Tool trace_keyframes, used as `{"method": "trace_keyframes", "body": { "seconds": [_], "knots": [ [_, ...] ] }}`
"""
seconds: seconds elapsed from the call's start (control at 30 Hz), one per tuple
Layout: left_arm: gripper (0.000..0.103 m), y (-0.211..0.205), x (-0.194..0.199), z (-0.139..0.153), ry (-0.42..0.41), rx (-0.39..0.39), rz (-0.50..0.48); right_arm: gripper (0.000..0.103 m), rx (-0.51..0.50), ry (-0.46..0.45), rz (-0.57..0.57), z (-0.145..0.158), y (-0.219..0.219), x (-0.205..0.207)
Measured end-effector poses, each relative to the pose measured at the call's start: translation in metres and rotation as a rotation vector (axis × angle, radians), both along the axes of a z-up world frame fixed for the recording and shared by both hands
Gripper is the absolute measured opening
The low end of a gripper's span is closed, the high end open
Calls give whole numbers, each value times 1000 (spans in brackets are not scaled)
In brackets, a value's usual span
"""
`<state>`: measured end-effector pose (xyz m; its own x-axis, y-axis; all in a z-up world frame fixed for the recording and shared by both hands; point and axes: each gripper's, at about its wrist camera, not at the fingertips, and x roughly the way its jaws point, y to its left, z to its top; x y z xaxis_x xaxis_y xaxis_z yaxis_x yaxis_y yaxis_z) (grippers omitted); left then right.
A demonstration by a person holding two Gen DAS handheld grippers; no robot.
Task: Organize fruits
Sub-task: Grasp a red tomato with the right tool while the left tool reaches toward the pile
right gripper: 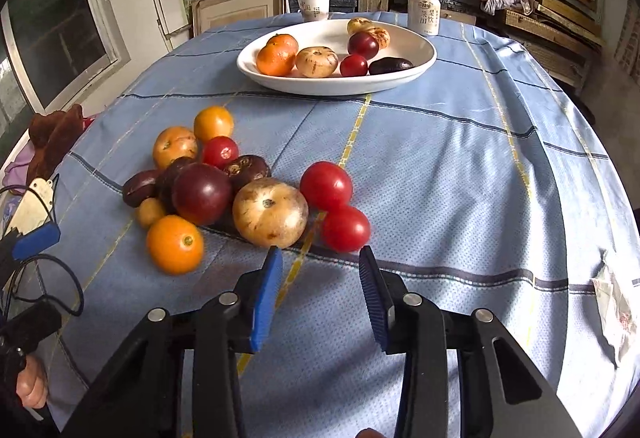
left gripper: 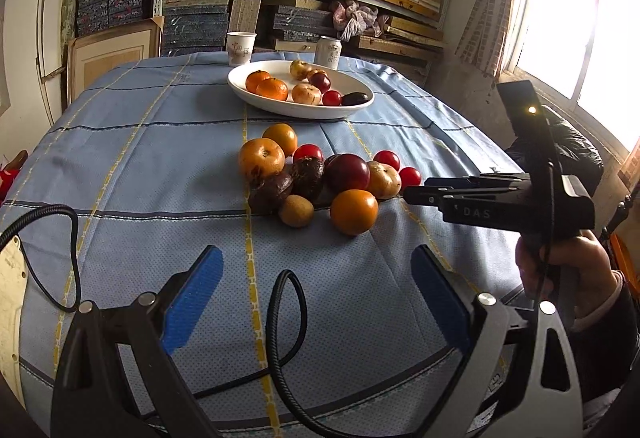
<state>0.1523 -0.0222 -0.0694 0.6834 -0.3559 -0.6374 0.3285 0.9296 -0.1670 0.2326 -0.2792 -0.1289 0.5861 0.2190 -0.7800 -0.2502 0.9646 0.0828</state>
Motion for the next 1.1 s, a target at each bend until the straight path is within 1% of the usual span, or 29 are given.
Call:
{"method": "trace_keyframes", "body": {
  "seconds": [0.13, 0.23, 0.3, 0.43, 0.53, 0.7, 0.87, 1.03, 1.1],
  "knots": [
    [93, 0, 1, 0, 3, -2, 3, 40, -27, -6, -23, 0, -3, 11],
    [93, 0, 0, 0, 3, 0, 6, 40, -32, 8, -33, -2, -7, 18],
    [93, 0, 1, -1, 4, 4, 7, 40, -29, 22, -27, -4, -9, 23],
    [93, -1, 2, -1, 4, 8, 11, 40, -38, 23, 3, -4, -10, 31],
    [93, 0, 1, -1, 4, 9, 13, 40, -56, -1, 12, 0, -10, 35],
    [93, 0, 1, -1, 9, 8, 13, 40, -56, -21, 33, 4, -14, 53],
    [93, 1, 2, -2, 19, 3, 14, 40, 43, 28, 34, 6, -29, 74],
    [93, 0, 5, -1, 34, -1, 5, 40, 105, 58, 43, -3, -45, 72],
    [93, -1, 7, 1, 46, -7, -14, 37, 124, 63, 60, -5, -45, 71]
  ]
}}
